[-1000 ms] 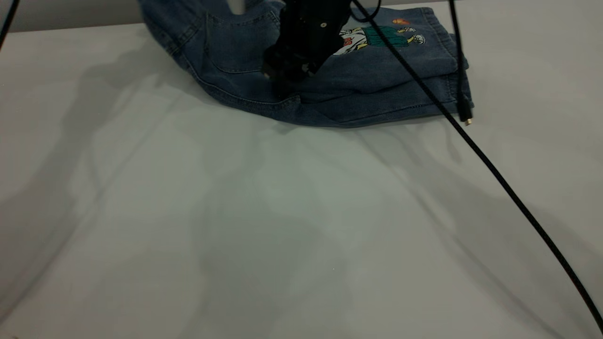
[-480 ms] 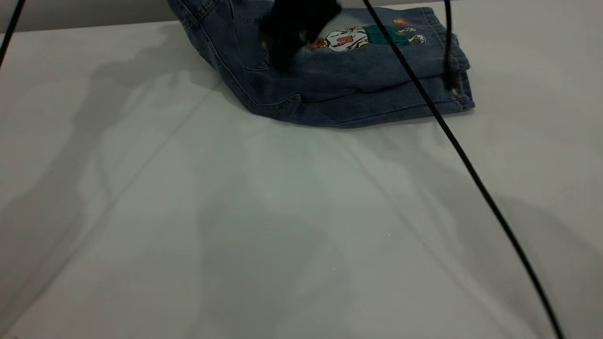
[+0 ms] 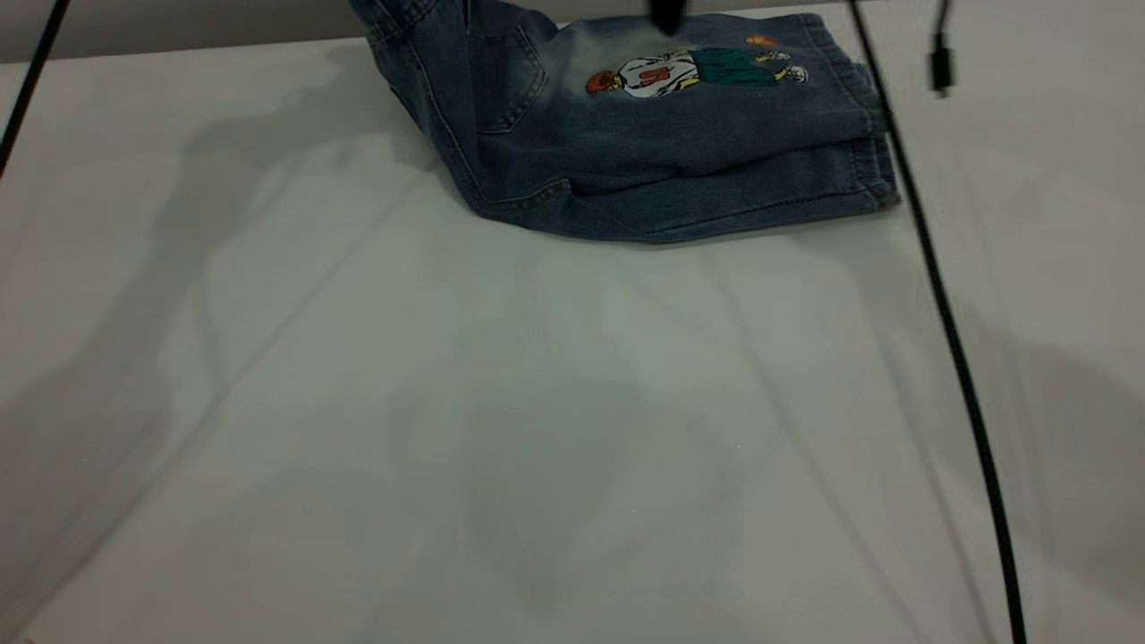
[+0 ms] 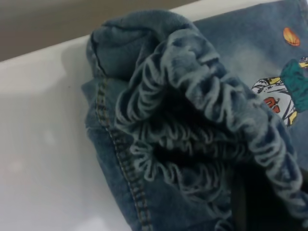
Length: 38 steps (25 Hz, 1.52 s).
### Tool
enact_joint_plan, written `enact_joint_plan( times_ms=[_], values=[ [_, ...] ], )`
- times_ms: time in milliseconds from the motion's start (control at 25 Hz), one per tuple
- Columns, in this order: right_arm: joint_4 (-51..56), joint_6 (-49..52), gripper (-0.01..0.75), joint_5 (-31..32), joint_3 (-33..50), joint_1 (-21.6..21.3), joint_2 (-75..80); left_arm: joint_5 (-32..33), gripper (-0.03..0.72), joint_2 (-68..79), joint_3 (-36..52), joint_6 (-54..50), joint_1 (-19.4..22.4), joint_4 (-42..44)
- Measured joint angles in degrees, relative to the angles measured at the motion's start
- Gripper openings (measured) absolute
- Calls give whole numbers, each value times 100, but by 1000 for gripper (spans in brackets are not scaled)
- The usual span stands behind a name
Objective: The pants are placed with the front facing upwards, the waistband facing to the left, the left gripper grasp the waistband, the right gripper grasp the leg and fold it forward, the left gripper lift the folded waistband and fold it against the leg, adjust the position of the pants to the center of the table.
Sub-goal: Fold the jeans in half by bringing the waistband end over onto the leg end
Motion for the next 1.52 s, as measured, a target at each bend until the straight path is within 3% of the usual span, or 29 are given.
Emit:
enact_joint_plan(
  times_ms=[200,920,1120,1520],
  values=[
    [117,94,440,179,0,-438,270,71,129,0,-74,104,-156,-19],
    [400,137,440,264,-45,-454,828,20,129,0,-723,331,-1151,-6],
    [429,202,440,740,-431,-632,847,-41,129,0,-723,326,-1209,-6],
    [457,300,440,898,-1482,-1363,788,-16,127,0,-723,312,-1204,-2]
  ],
)
